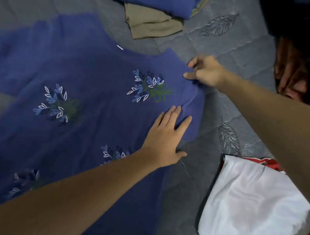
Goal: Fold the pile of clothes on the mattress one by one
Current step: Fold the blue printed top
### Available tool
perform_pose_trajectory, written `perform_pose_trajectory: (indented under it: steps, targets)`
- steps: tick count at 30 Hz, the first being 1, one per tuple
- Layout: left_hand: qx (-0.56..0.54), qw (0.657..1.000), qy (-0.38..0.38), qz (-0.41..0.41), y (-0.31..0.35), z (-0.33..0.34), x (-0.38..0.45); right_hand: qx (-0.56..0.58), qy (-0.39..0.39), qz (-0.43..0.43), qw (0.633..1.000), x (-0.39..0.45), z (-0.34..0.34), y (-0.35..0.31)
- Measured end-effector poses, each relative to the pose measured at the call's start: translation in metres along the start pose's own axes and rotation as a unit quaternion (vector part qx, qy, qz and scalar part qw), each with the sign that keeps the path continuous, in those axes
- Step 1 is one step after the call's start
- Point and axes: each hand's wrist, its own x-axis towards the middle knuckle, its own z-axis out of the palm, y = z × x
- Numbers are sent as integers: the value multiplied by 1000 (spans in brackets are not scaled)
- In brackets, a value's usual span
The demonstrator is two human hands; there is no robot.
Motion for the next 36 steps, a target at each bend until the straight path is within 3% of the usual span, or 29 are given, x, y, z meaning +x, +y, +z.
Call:
perform_pose_trajectory:
  steps: [3, 9, 14, 17, 20, 24, 29, 31, 33, 36]
  targets:
    - [29, 998, 32, -54, 24, 23, -6, -29, -29, -12, 999, -8, -4, 11]
    - [11, 973, 199, -115, 37, 18, 17, 27, -26, -33, 999, -31, -12, 20]
    - [-130, 941, 303, -78, 43, 0, 13, 85, -13, -69, 994, -39, -17, 16]
    - [-146, 941, 289, -97, 48, 1, 7, -10, -3, -63, 998, -37, -24, 19]
    - [-71, 969, 204, -120, 51, 12, 6, -125, 8, -38, 991, -39, -24, 34]
    - [36, 984, 144, -98, 62, 17, 14, -91, -11, -24, 995, -45, -24, 56]
    - [71, 977, 165, -115, 64, 14, 30, 26, -34, -66, 997, -62, -34, 64]
    - [22, 973, 202, -106, 60, 10, 32, 91, -45, -71, 992, -73, -37, 55]
    - [-93, 959, 240, -118, 56, 4, 26, 116, -57, -59, 990, -81, -39, 42]
    - [-321, 886, 262, -206, 51, -5, 8, 163, -116, -8, 980, -85, -43, 22]
